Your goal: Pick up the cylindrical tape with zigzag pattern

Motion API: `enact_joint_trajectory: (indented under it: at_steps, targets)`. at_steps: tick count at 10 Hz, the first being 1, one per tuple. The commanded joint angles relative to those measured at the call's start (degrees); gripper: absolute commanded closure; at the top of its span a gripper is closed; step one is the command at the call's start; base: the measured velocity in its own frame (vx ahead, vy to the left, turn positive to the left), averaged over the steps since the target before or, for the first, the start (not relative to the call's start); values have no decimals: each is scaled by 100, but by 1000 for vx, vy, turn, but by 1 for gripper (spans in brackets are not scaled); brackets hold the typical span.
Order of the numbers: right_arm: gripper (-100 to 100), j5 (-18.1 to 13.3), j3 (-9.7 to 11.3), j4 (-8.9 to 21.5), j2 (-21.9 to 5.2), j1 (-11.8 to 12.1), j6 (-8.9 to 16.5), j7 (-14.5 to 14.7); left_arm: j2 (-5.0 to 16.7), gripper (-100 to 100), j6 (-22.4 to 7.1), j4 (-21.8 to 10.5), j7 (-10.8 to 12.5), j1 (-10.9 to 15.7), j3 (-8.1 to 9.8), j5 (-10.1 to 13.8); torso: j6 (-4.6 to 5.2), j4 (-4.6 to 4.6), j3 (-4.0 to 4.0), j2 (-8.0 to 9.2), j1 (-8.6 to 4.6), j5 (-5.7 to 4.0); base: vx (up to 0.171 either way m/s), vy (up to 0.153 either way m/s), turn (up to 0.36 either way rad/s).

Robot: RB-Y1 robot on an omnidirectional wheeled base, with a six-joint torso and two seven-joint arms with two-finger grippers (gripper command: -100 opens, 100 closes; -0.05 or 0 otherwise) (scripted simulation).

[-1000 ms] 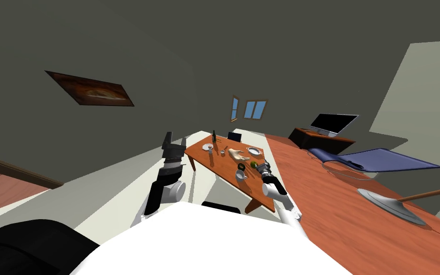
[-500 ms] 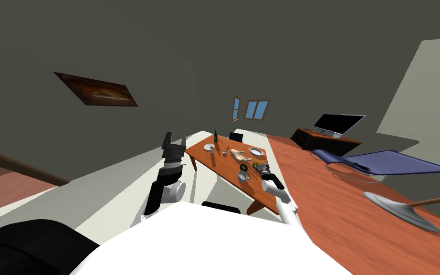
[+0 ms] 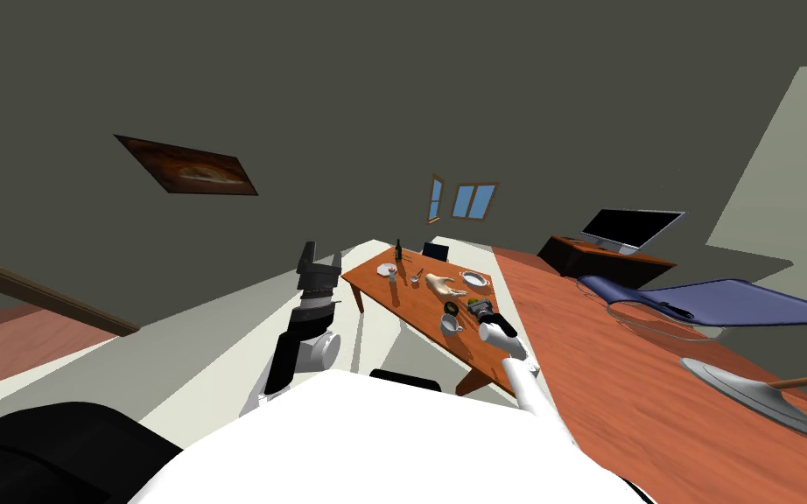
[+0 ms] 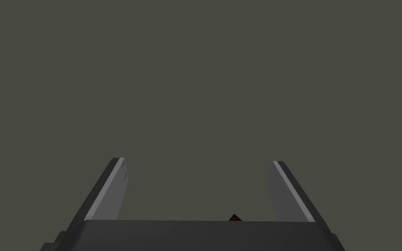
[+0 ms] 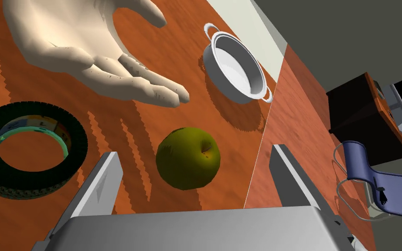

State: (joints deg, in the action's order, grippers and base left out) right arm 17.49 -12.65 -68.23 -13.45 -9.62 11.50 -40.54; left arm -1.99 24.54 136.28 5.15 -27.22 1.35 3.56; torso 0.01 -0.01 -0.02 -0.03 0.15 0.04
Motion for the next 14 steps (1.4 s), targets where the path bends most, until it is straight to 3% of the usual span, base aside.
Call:
enact_joint_trajectory:
  at_steps: [1,2,3,4,5,6,7,8,9,10,11,12,13,14]
  targets:
    - [-100,41,-39,242,-30,-77,126,-98,0,0,0,0,0,0,0,0,0,0,0,0,0,0,3,37,24]
    - [-100,105,-117,469,-81,-310,301,-256,0,0,0,0,0,0,0,0,3,-1,1,2,-2,-1,10,37,40]
    - [-100,105,-117,588,-81,-310,301,-256,0,0,0,0,0,0,0,0,1,0,0,0,-1,0,6,37,20]
    - [-100,167,-194,798,-134,-542,473,-411,0,0,0,0,0,0,0,0,3,-1,1,2,-2,-1,-5,48,32]
    - [-100,167,-194,931,-134,-542,473,-411,0,0,0,0,0,0,0,0,1,1,2,4,2,1,3,41,19]
    - [-100,228,-269,1198,-189,-774,641,-561,0,0,0,0,0,0,0,0,3,0,2,3,0,0,12,43,34]
    - [-100,228,-269,1268,-189,-774,641,-561,0,0,0,0,0,0,0,0,1,0,0,0,1,0,10,32,24]
    - [-100,286,-342,1465,-244,-1002,803,-706,0,0,0,0,0,0,0,0,3,-1,0,2,-3,0,6,38,40]
    - [-100,286,-342,1598,-244,-1002,803,-706,0,0,0,0,0,0,0,0,1,0,1,1,-1,0,6,30,18]
    - [-100,342,-412,1821,-300,-1223,961,-846,0,0,0,0,0,0,0,0,4,0,1,3,-5,-1,8,42,31]
    - [-100,342,-412,1921,-300,-1223,961,-846,0,0,0,0,0,0,0,0,1,0,1,1,0,0,12,34,21]
    - [-100,396,-480,2153,-354,-1434,1113,-980,0,0,0,0,0,0,0,0,3,-1,0,1,-2,0,16,35,38]
    - [-100,396,-480,2235,-354,-1434,1113,-980,0,0,0,0,0,0,0,0,2,0,0,-1,-2,0,10,28,17]
    - [-100,447,-544,2381,-406,-1631,1260,-1108,0,0,0,0,0,0,0,0,4,-1,1,2,-5,-1,9,28,29]
